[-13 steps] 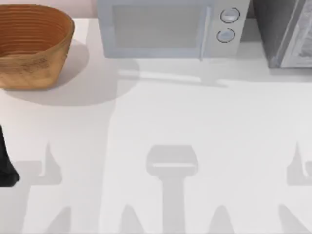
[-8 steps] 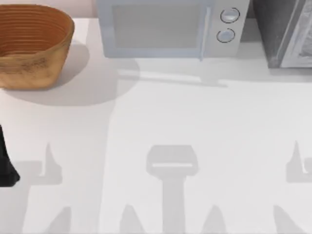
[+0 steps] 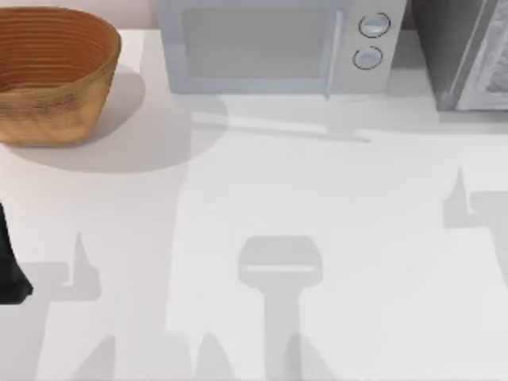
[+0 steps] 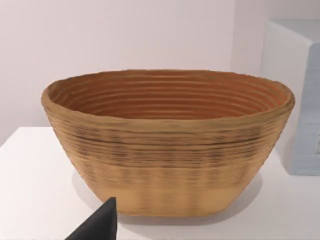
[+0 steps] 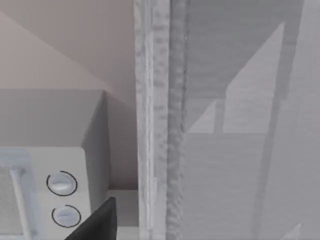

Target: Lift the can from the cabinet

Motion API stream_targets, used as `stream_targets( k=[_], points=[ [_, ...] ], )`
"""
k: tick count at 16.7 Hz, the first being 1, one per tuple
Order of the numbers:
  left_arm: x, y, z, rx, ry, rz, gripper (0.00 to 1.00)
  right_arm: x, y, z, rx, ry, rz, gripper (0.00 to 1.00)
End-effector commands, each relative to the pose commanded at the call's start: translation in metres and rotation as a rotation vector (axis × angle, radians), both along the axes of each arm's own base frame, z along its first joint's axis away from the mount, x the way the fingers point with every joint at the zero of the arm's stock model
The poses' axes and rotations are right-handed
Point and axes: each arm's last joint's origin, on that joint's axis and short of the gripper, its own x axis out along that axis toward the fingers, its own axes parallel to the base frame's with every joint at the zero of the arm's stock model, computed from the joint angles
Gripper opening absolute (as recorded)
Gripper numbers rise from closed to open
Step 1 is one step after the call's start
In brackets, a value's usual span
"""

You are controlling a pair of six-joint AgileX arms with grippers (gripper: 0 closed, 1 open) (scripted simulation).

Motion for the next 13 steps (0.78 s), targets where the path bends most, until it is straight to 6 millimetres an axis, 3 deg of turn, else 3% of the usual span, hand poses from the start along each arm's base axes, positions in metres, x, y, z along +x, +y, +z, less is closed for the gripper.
stream_targets(
  k=[4,7,10,13],
  points=[
    [0.000,0.000,0.000,0.000,0.000,0.000,1.00,0.036,0.010,0.088,0.002,-0.024,0.000,1.00],
    [0.000,0.000,0.000,0.000,0.000,0.000,1.00,0.068,0.020,0.139,0.005,-0.044,0.002,1.00],
    [0.000,0.000,0.000,0.000,0.000,0.000,1.00,0.096,0.030,0.173,0.007,-0.057,0.003,1.00],
    [0.000,0.000,0.000,0.000,0.000,0.000,1.00,0.116,0.037,0.188,0.006,-0.054,0.005,1.00]
  ],
)
